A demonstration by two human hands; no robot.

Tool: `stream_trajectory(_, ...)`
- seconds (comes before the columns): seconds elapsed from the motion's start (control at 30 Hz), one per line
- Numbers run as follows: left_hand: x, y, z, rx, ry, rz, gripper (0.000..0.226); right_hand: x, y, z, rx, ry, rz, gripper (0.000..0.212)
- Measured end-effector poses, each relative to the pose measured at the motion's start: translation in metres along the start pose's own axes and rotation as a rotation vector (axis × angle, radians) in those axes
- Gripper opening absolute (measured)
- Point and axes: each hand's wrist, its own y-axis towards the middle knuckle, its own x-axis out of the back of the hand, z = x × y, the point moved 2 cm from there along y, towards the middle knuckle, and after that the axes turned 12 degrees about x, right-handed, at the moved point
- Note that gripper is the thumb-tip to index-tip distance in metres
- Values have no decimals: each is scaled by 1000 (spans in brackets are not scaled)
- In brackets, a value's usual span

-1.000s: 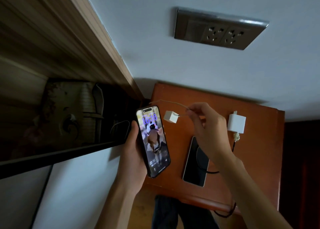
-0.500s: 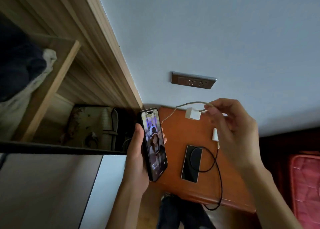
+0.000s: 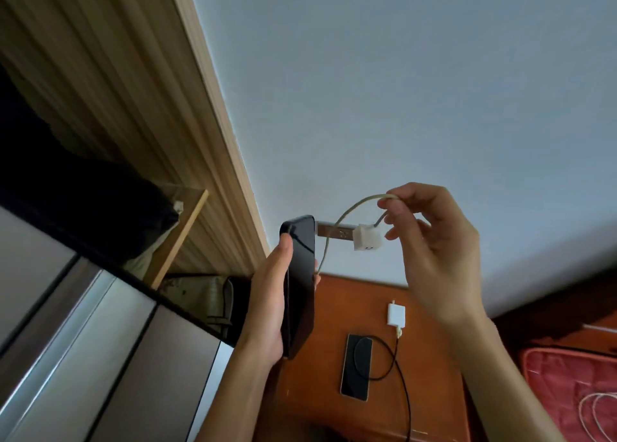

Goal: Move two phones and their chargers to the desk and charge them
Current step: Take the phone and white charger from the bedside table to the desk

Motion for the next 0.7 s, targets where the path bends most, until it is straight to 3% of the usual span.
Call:
stream_trajectory(0.1,-19,-17,-13,-28,54,127,82,8,17,30,46,56,-55,12)
stream_trajectory(0.23,-40,-35,-18,-40,237,320,87,22,43,60,87,34,-94,7)
stream_trajectory(0.37,-60,-48,-21,-9,185,508,75,41,69,82,109,7,-149,8)
stream_trajectory(0.5,-67,-54,-29,-100,169,465,80,67,85,91,131,-34,-192,7)
stream_trajectory(0.7,-86,-71,-64,-277,172,440,70,90,69,71,60,-114,-182,6)
